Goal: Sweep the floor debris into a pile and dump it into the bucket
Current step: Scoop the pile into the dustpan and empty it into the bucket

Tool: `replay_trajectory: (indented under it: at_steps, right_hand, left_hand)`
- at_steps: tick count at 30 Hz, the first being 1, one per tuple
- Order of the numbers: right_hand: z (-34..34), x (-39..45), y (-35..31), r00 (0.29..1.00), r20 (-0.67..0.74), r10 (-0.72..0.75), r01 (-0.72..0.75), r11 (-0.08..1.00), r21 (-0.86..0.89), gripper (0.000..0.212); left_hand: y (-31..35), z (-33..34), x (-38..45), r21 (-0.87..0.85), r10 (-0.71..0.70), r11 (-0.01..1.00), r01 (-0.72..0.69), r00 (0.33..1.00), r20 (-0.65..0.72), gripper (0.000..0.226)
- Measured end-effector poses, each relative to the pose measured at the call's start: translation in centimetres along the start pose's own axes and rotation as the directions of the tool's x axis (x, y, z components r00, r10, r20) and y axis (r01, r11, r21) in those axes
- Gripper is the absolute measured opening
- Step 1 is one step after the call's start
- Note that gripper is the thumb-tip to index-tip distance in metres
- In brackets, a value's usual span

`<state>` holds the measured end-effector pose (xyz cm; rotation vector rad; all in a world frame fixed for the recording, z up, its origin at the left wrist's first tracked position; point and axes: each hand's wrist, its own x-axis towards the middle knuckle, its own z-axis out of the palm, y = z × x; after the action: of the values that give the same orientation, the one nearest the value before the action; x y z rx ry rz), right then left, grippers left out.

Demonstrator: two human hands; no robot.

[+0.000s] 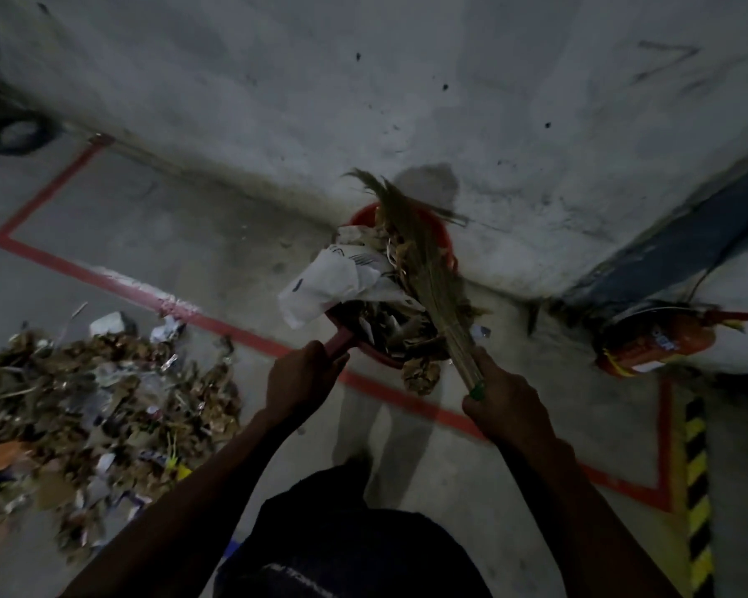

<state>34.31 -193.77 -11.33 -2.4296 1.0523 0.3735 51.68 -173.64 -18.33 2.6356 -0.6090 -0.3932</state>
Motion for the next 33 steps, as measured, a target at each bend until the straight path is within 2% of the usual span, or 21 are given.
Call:
replay_trajectory:
  at_steps: [3,8,11,16,22,26,29,33]
  right_hand:
    - [-2.3,4.4,0.9,1.0,0.002,0.027,-0.027,1.0,0.007,0.078]
    - [-5.2,12.2,2.7,0.998,0.069,0.014,-0.011,0.999,-0.053,0.077]
    - [-6.5,17.5,3.9,0.991,0.134,-0.021,0.033,0.996,-0.086,0.077]
    - [-8.0,27.5,6.2,0.948,0.28,-0.149,0.164,0.986,-0.033,0.075]
    - [-9.6,38.8,7.1,0.873,0.408,-0.268,0.317,0.947,-0.055,0.064]
    - [-9.3,44.4,6.9,0.825,0.444,-0.35,0.384,0.923,0.016,0.068]
    - [-8.3,47.8,6.8,0.819,0.438,-0.37,0.389,0.92,0.049,0.079]
    - [-6.5,51.2,7.7,0.811,0.461,-0.36,0.412,0.911,-0.013,0.074]
  left_hand:
    - [2.5,0.7,3.5,-0.055,0.07,0.996,-0.072,0.997,-0.045,0.042]
    - [6.0,3.0,9.7,-0.031,0.034,0.999,-0.034,0.999,0.016,0.043]
    - [8.0,4.9,12.9,-0.059,-0.047,0.997,0.051,0.997,0.063,0.043]
    - [11.2,9.1,18.5,-0.018,-0.195,0.98,0.198,0.976,0.096,0.045]
    - [14.2,13.1,23.8,-0.036,-0.383,0.92,0.39,0.914,0.134,0.044]
    - [14.8,15.3,27.3,-0.003,-0.496,0.864,0.503,0.852,0.17,0.044]
    - [14.5,16.9,29.6,0.002,-0.539,0.836,0.549,0.819,0.199,0.043]
    - [14.0,18.6,32.6,0.001,-0.574,0.809,0.588,0.79,0.218,0.043]
